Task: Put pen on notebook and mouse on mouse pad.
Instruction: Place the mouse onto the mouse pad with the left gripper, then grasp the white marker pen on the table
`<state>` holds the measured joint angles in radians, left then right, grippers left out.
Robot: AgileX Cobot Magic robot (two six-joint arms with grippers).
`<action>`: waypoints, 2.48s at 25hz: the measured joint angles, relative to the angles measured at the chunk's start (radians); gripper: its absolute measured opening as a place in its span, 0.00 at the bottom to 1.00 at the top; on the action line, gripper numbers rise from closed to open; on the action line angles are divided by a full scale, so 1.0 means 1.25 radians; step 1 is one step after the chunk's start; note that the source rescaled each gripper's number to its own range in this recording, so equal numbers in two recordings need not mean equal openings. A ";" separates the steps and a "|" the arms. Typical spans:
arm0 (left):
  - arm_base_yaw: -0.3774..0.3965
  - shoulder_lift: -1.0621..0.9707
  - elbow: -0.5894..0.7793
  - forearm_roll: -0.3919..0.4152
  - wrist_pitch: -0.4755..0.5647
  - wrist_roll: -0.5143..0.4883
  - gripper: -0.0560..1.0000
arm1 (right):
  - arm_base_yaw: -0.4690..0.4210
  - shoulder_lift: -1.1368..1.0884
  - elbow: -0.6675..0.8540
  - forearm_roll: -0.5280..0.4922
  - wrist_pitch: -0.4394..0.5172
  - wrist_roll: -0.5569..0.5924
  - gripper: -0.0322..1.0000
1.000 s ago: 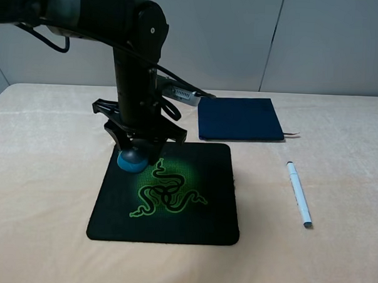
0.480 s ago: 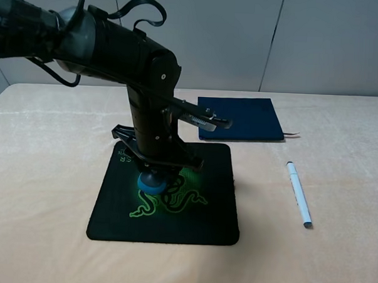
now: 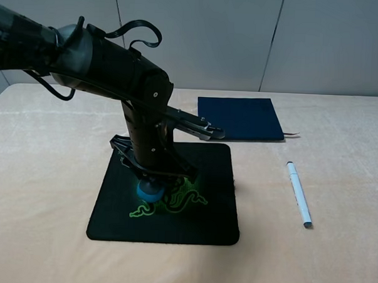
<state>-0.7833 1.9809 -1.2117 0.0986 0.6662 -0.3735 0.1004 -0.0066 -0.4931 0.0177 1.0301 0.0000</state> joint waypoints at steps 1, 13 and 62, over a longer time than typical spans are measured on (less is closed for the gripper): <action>0.000 0.000 0.000 0.000 -0.001 0.000 0.05 | 0.000 0.000 0.000 0.000 0.000 0.000 1.00; 0.000 0.000 0.000 0.003 -0.001 0.009 0.96 | 0.000 0.000 0.000 0.000 0.000 0.000 1.00; 0.002 -1.066 0.332 -0.021 0.395 0.185 1.00 | 0.000 0.000 0.000 0.000 0.000 0.000 1.00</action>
<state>-0.7814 0.6481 -0.7970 0.0724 1.1597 -0.1417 0.1004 -0.0066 -0.4931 0.0177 1.0301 0.0000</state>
